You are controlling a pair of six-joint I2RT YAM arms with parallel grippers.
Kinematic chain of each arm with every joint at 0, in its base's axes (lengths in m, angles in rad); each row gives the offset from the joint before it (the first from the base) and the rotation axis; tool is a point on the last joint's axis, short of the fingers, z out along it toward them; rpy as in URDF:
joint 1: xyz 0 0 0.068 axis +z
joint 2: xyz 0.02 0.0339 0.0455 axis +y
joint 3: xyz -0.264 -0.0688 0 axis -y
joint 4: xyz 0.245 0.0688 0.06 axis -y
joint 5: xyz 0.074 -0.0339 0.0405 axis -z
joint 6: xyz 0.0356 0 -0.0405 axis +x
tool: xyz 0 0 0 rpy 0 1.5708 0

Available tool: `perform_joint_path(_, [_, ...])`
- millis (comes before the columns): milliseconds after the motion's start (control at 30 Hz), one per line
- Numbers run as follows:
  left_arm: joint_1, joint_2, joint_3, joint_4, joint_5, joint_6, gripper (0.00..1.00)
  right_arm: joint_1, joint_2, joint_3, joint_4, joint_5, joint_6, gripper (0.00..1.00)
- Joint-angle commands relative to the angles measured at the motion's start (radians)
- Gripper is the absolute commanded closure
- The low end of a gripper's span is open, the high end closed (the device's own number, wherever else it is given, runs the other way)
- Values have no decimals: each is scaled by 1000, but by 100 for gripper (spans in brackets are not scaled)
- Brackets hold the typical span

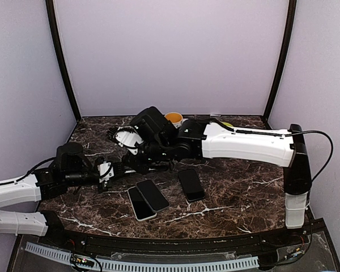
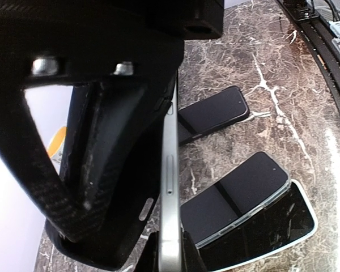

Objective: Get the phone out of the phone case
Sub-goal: Remove the phone case from the phone.

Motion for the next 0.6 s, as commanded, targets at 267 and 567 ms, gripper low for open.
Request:
perform_joint_path(267, [5,-75,-6,242,-162,21,100,-15,-40,-50,27,75,78,100])
perform_joint_path(567, [5,-96,-22,280,-222,43,100,-27,-48,-63,57,119,116,100])
